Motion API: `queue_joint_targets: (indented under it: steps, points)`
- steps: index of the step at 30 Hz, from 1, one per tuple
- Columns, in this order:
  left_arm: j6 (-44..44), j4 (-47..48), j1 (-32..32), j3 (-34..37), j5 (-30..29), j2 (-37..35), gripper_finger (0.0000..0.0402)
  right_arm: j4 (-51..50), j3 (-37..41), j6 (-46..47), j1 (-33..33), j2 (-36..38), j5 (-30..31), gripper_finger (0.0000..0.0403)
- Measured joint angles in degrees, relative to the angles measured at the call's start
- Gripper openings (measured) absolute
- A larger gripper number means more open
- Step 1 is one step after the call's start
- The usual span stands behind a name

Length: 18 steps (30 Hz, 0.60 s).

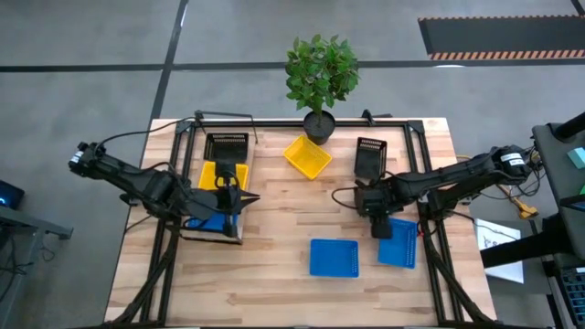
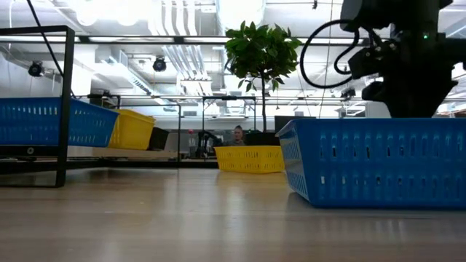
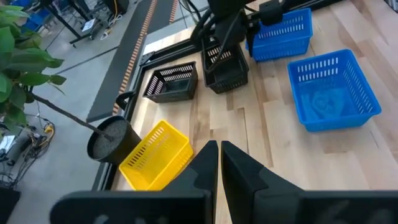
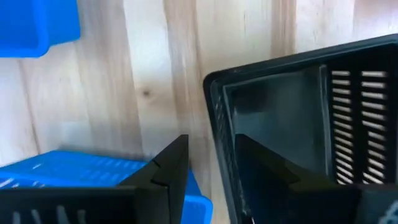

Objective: Stack baskets on shelf by color
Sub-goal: Stack the bottom black basket on top of the black basket on the shelf

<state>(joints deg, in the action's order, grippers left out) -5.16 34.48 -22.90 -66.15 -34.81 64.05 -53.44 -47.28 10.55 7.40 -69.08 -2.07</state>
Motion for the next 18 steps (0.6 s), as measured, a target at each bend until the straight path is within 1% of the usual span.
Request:
queue_joint_targets:
  steps: [4,9,15,18]
  points:
    - [-1.8,0.0,0.0,0.0,0.0,0.0,0.0003,3.5,2.4,0.3,0.0,0.0,0.1,0.0128]
    - [-4.2,0.0,0.0,0.0,0.0,-0.1,0.0003,4.9,3.5,1.5,0.0,-0.9,0.6,0.0126]
    - [-4.3,0.0,0.0,0.7,0.0,-0.1,0.0003,6.1,3.6,1.9,0.0,-4.2,2.2,0.0096]
    - [-4.2,-0.5,0.0,1.6,0.0,-0.3,0.0003,6.9,3.6,1.8,0.0,-6.1,2.2,0.0068]
